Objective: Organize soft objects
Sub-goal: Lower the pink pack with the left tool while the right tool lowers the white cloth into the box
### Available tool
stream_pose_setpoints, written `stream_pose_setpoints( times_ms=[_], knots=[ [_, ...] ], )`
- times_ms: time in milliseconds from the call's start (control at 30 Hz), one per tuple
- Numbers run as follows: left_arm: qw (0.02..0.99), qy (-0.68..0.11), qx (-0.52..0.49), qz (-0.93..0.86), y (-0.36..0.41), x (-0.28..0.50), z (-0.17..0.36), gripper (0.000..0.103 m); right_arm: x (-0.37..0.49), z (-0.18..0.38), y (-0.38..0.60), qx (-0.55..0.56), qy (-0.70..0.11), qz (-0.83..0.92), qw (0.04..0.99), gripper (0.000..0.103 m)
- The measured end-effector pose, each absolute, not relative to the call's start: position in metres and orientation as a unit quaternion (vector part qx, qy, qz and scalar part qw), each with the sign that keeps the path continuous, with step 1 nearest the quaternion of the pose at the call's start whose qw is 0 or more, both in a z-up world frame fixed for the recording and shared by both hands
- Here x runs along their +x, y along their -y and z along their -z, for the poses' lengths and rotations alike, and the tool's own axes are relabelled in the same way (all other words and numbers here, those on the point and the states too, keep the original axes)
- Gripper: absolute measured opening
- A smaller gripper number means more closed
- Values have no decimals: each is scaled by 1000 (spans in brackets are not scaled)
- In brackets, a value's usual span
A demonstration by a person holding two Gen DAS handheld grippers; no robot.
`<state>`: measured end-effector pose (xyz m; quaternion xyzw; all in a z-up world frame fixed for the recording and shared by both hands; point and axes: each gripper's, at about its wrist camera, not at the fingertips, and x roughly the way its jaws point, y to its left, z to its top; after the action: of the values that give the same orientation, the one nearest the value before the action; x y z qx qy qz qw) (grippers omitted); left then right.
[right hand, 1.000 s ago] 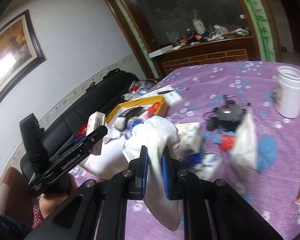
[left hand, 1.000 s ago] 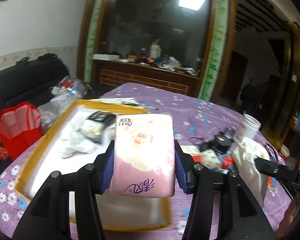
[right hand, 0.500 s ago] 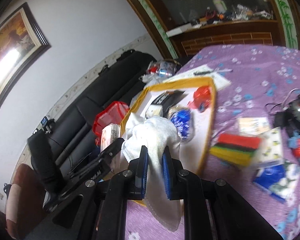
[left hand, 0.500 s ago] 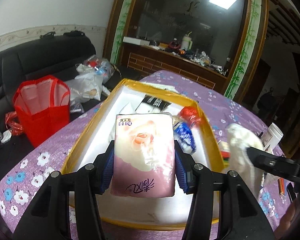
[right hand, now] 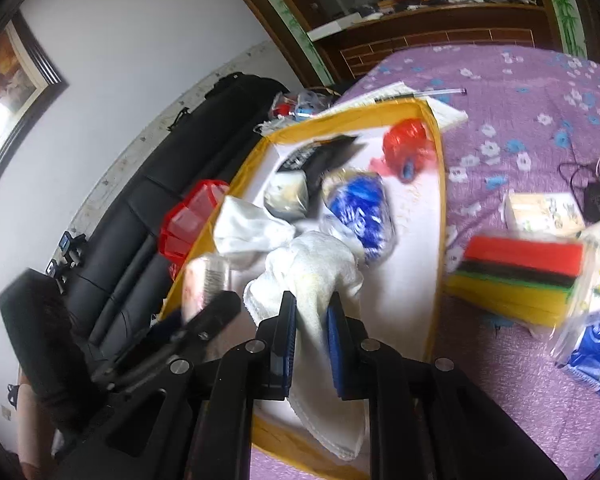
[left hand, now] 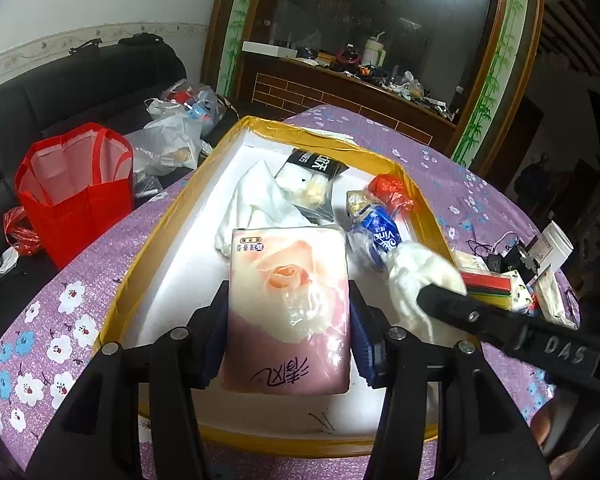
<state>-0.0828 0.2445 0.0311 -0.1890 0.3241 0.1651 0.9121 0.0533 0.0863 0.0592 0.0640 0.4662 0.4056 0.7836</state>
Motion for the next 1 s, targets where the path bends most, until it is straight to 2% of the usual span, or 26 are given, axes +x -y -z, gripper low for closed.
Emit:
stream_pose_setpoints(
  times_ms=[633, 933, 1000],
  knots=[
    [906, -343, -161, -190, -238, -76, -30, 52, 42, -48, -91, 16, -458, -404, 792, 18],
    [909, -333, -149, -200, -236, -78, -33, 53, 40, -51, -87, 16, -451, -404, 795, 21],
    [910, -331, -150, -202, -235, -79, -34, 54, 39, -51, -86, 16, -452, -405, 795, 25]
  ],
)
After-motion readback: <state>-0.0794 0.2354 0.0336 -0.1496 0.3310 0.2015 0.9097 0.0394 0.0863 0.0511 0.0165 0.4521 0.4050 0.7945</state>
